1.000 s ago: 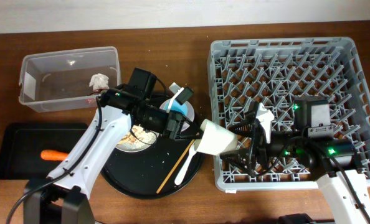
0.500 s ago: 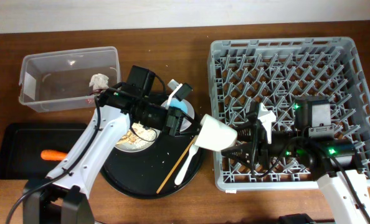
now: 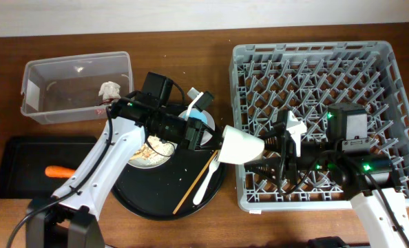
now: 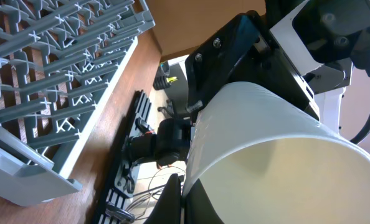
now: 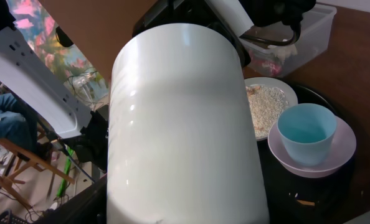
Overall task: Sort waste into correct bins and load items into the dishwasher rack
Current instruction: 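Hand the white cup from the left gripper to the right gripper, then place the white cup upside down in the rack with the right gripper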
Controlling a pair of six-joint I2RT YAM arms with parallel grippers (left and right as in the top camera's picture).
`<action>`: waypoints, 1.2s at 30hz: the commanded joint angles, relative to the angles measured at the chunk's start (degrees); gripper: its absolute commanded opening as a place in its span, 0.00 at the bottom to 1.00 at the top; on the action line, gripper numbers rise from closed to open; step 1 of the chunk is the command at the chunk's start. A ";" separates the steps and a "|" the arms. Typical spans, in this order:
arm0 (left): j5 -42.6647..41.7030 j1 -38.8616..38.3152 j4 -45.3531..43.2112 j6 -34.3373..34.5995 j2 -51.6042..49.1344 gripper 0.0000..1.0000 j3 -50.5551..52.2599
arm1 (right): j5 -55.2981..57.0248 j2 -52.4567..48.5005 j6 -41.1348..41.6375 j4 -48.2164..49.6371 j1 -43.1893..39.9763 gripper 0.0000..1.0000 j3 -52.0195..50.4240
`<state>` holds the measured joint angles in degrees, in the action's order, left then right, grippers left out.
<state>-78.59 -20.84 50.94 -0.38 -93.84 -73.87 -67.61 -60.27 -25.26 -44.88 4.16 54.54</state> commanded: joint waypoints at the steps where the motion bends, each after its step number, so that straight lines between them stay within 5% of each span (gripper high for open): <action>1: -0.04 -1.95 0.20 -0.26 1.29 0.00 -0.98 | -2.49 -0.11 0.24 1.20 0.33 0.63 0.87; 3: 0.33 -1.95 0.00 -0.26 1.29 0.01 -0.98 | -2.47 -0.11 0.22 1.20 0.33 0.61 0.87; 9: 14.86 -1.92 0.31 -0.24 1.29 0.23 -0.98 | -1.77 -0.11 0.24 1.27 0.31 0.53 0.87; 16: 33.53 4.70 4.83 2.54 1.29 0.22 -0.98 | 15.34 -0.11 7.45 1.49 0.26 0.50 0.90; 26: 59.56 14.40 12.81 2.56 1.29 0.24 -0.98 | 61.81 -0.11 25.70 -15.67 -0.48 0.49 15.10; 36: 59.54 14.36 13.05 2.58 1.29 0.24 -0.98 | 63.80 -8.35 29.81 -22.01 -37.68 0.49 16.79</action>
<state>-19.44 -6.61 63.68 2.02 -93.32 -74.48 -4.86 -65.12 2.85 -66.83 -26.35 69.97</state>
